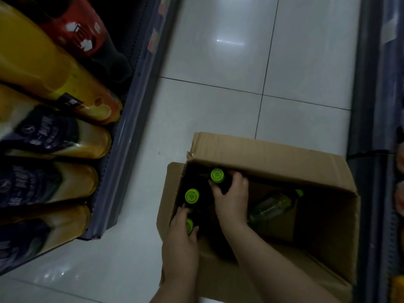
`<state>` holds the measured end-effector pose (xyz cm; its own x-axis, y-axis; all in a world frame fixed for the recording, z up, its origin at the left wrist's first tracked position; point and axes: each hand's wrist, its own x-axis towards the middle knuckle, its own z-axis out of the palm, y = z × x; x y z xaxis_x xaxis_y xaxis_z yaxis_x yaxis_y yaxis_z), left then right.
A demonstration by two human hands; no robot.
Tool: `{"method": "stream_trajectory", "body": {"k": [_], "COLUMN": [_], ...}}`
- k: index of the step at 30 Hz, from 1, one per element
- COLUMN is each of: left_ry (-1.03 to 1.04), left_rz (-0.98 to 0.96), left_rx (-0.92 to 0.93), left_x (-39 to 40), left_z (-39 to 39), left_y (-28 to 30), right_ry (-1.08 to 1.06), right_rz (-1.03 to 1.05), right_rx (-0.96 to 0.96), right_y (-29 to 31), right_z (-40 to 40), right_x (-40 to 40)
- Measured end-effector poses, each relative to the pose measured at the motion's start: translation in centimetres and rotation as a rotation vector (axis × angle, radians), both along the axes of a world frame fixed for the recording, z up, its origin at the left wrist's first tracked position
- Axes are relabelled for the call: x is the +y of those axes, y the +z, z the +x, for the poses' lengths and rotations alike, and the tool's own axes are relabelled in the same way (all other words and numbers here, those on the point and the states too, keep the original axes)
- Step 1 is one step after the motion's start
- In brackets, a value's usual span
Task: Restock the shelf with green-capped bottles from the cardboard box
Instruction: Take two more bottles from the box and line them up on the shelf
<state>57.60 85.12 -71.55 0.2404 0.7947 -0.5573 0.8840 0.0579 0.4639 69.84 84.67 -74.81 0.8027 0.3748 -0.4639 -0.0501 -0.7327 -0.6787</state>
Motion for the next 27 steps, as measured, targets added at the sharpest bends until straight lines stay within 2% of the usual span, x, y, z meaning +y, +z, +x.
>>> {"method": "stream_trajectory", "body": {"k": [7, 11, 16, 24, 27], "left_ry": [0.004, -0.002, -0.084, -0.214, -0.154], "left_rz": [0.006, -0.022, -0.070, 0.033, 0.122], "left_rx": [-0.100, -0.174, -0.284, -0.580, -0.646], "left_x": [0.5, 0.4, 0.3, 2.1, 2.8], "left_z": [-0.5, 0.1, 1.5, 5.1, 7.0], "left_y": [2.0, 4.0, 7.4, 18.1, 23.8], "right_ry": [-0.007, 0.075, 0.055, 0.042, 0.050], "right_rz": [0.170, 0.242, 0.298, 0.379, 0.401], "right_rx": [-0.021, -0.035, -0.076, -0.178, -0.243], "right_y": [2.4, 5.2, 9.5, 20.9, 26.4], "right_z": [0.5, 0.9, 2.1, 5.7, 7.3], "right_x": [-3.2, -4.0, -4.4, -7.2, -8.5]}}
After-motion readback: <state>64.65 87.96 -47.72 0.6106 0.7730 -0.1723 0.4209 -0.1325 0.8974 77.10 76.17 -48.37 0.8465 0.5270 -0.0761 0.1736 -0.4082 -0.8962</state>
